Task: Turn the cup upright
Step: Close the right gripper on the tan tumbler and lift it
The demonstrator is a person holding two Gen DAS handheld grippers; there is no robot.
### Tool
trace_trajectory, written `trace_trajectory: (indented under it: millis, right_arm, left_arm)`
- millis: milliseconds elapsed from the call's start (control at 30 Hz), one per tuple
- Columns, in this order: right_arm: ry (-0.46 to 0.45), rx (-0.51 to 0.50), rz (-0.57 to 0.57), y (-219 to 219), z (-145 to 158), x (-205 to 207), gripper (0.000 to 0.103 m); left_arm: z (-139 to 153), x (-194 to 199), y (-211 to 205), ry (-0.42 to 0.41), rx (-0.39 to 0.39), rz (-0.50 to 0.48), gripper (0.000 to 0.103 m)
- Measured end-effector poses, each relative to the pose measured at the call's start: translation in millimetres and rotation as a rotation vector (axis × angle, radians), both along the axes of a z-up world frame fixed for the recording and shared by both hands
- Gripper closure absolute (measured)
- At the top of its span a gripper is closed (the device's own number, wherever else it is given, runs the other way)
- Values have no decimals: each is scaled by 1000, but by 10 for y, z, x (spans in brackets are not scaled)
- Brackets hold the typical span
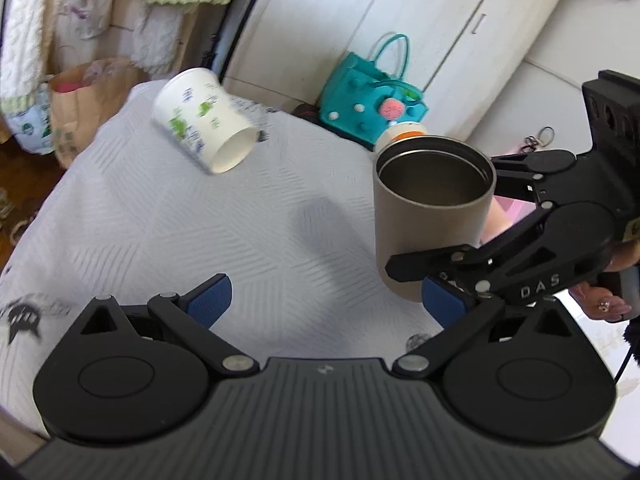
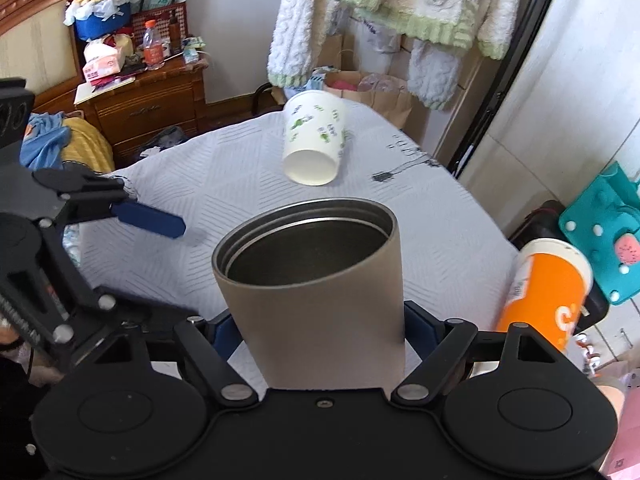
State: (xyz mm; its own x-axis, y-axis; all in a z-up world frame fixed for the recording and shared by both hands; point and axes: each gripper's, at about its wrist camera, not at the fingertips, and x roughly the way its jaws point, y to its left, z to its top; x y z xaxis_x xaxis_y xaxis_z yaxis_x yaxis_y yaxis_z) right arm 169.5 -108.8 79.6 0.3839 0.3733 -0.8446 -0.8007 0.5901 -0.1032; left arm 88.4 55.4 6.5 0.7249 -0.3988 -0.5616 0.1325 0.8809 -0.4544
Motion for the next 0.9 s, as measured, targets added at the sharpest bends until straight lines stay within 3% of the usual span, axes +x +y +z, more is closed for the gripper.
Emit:
trace_trajectory:
  millis: [267,433,600,700,900]
  right_arm:
    - [125,-14,-18,122,-109,40,18]
    - [231,-127,-96,23,37,-28,18]
    - [287,-265,-170,-6,-24,-18,18]
    - [337,-258,-236,-62,-169,72,18]
    - [362,-144,-337,-265,-246,194,19]
  left_arm:
    - [-142,-53,149,39,-58,-3,0]
    - [-241,-7,133,66,-173,-83,0]
    - [-274,-23,25,61,-178,-134,0]
    - [-271,-26,11,57,-179,-145,0]
    - [-264,-2,-8,62,-176,-149,0]
